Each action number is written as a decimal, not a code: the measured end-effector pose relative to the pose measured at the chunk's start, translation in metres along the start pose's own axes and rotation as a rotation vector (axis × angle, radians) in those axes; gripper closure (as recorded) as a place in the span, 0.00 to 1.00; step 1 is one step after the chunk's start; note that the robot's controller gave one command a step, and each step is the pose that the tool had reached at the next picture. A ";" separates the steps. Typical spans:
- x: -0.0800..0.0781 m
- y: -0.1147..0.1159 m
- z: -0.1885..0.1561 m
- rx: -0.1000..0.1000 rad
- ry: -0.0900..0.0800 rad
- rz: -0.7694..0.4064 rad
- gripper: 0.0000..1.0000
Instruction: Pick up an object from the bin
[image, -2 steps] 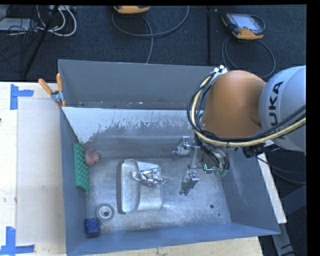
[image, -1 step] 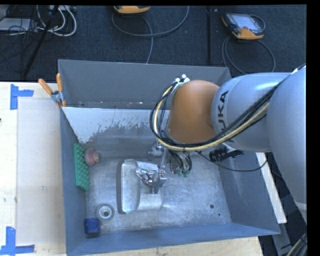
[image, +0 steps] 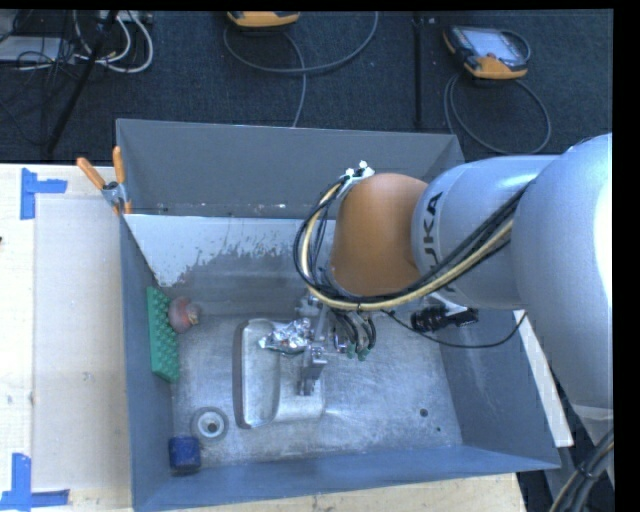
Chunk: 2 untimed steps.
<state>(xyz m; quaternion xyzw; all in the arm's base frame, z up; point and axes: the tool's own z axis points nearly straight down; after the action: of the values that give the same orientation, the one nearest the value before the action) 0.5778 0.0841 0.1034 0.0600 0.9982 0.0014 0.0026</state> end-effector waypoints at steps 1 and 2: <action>0.000 0.000 0.001 -0.001 0.001 0.002 1.00; -0.002 0.001 0.000 -0.001 -0.011 -0.022 1.00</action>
Offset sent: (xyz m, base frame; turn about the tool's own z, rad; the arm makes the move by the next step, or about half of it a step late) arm 0.0000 0.0000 0.0000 0.0000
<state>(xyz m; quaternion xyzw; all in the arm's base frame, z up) 0.5795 0.0846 0.1035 0.0488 0.9988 0.0014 0.0083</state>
